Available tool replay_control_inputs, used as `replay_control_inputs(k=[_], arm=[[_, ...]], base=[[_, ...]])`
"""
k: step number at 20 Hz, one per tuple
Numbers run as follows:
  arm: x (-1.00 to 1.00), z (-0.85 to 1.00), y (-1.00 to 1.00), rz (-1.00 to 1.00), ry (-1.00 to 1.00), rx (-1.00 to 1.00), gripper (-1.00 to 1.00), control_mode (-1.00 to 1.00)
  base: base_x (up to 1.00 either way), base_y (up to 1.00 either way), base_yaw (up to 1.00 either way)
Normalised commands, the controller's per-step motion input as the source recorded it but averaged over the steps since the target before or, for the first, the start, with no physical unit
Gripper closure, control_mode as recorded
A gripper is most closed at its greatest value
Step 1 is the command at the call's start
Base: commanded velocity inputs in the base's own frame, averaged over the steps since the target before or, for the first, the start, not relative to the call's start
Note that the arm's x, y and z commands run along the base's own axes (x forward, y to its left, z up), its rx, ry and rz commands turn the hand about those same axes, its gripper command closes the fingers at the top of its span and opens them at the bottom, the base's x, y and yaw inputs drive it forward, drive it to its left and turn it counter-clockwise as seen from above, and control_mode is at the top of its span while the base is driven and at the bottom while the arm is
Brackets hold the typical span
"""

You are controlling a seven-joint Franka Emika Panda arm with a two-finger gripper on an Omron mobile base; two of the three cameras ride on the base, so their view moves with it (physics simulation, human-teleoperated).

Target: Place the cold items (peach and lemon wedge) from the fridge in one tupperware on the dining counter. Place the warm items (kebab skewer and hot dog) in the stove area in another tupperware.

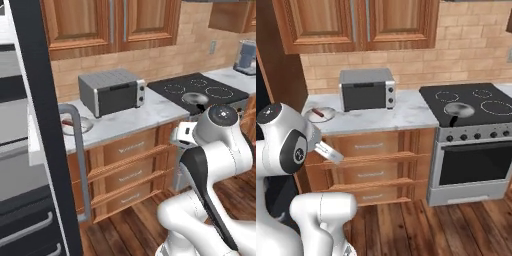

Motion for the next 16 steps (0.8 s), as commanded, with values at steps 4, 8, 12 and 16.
replay_control_inputs(k=[4,8,12,16], arm=[[0.0,0.0,0.0,0.0,0.0,0.0,-1.0,1.0],[0.0,0.0,0.0,0.0,0.0,0.0,-1.0,1.0],[0.0,0.0,0.0,0.0,0.0,0.0,-1.0,1.0],[0.0,0.0,0.0,0.0,0.0,0.0,-1.0,1.0]], base=[[0.86,-0.11,0.27],[0.8,-0.31,0.25],[0.63,-0.29,0.19],[0.48,0.22,0.03]])
